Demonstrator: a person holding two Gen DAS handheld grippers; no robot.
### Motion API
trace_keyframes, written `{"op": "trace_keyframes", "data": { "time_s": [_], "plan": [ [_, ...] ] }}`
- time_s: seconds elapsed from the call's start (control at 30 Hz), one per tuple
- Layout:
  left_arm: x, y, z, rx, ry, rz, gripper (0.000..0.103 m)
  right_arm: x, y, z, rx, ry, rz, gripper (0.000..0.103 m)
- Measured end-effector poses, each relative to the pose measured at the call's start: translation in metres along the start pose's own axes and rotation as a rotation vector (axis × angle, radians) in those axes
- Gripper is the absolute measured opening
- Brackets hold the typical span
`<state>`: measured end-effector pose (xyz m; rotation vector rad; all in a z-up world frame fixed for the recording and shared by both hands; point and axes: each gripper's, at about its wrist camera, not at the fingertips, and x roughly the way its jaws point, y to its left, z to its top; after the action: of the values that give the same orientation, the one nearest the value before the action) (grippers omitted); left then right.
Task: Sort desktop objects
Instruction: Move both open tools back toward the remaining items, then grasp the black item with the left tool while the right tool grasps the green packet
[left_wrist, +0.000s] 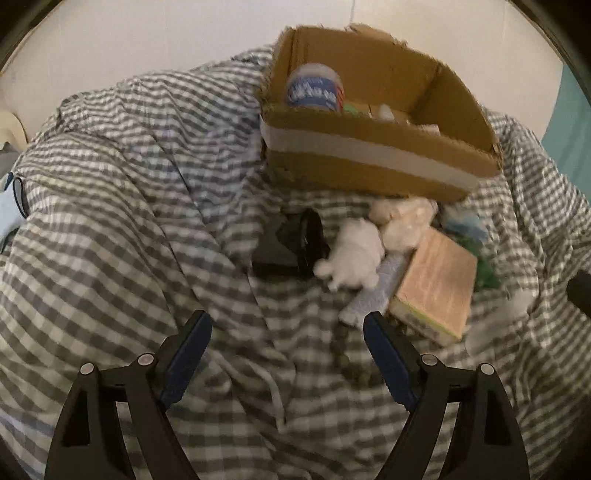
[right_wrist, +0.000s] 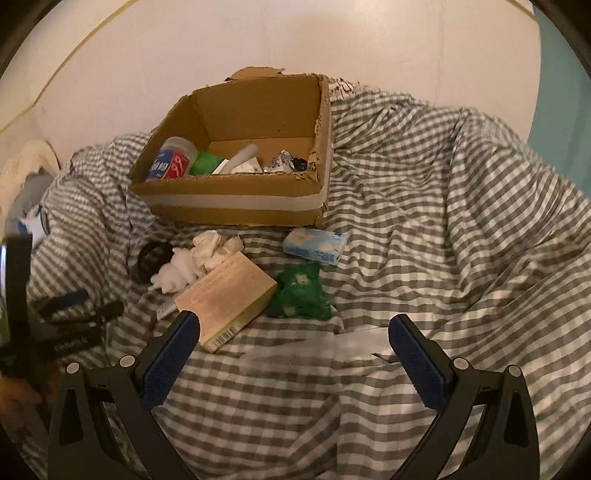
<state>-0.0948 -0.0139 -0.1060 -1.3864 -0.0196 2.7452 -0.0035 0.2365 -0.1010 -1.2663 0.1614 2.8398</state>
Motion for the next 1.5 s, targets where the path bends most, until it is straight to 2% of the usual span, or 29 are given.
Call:
{"op": "trace_keyframes", "data": {
  "time_s": [0.13,0.23,0.37,0.53,0.63,0.7,0.73,0.77,0.83,0.87,0.93,0.97,1.07,1.37,1.5],
  "plan": [
    [0.015,0.013,0.014,-0.049,-0.006,-0.003,0.087,0.031,-0.011,0.0,-0.024,0.056,-0.015,0.102],
    [0.034,0.018,0.026,-0.057,0.001,0.014,0.087,0.06,-0.015,0.007,-0.034,0.114,0.005,0.092],
    [0.06,0.014,0.038,-0.014,0.017,0.048,0.087,0.101,-0.01,0.024,-0.127,0.186,-0.015,0.074],
    [0.092,0.014,0.045,0.008,0.047,0.055,0.087,0.127,-0.009,0.025,-0.143,0.215,0.014,0.073],
    [0.11,0.017,0.045,0.005,0.091,0.067,0.087,0.144,-0.013,0.02,-0.118,0.252,0.036,0.073],
    [0.115,0.02,0.044,-0.014,0.099,0.052,0.082,0.151,-0.015,0.018,-0.099,0.263,0.051,0.074],
    [0.114,0.021,0.044,-0.018,0.091,0.045,0.074,0.154,-0.015,0.017,-0.097,0.267,0.054,0.074],
    [0.112,0.021,0.044,-0.017,0.079,0.038,0.062,0.156,-0.014,0.016,-0.102,0.267,0.052,0.074],
    [0.108,0.02,0.043,-0.012,0.072,0.025,0.049,0.159,-0.009,0.013,-0.125,0.262,0.037,0.074],
    [0.106,0.02,0.041,-0.007,0.069,0.024,0.045,0.158,-0.008,0.013,-0.133,0.26,0.035,0.069],
    [0.098,0.021,0.037,-0.001,0.062,0.03,0.045,0.149,-0.004,0.012,-0.143,0.252,0.036,0.056],
    [0.094,0.022,0.035,-0.005,0.059,0.03,0.045,0.143,-0.001,0.011,-0.153,0.246,0.033,0.045],
    [0.075,0.027,0.032,-0.03,0.043,0.018,0.044,0.116,0.008,0.006,-0.193,0.2,-0.015,0.038],
    [0.012,0.024,0.028,-0.067,-0.012,-0.035,0.044,0.029,0.002,0.01,-0.074,0.104,0.022,0.037],
    [-0.016,0.022,0.029,-0.058,-0.043,-0.047,0.044,0.005,-0.004,0.016,-0.044,0.072,0.02,0.037]
  ]
}}
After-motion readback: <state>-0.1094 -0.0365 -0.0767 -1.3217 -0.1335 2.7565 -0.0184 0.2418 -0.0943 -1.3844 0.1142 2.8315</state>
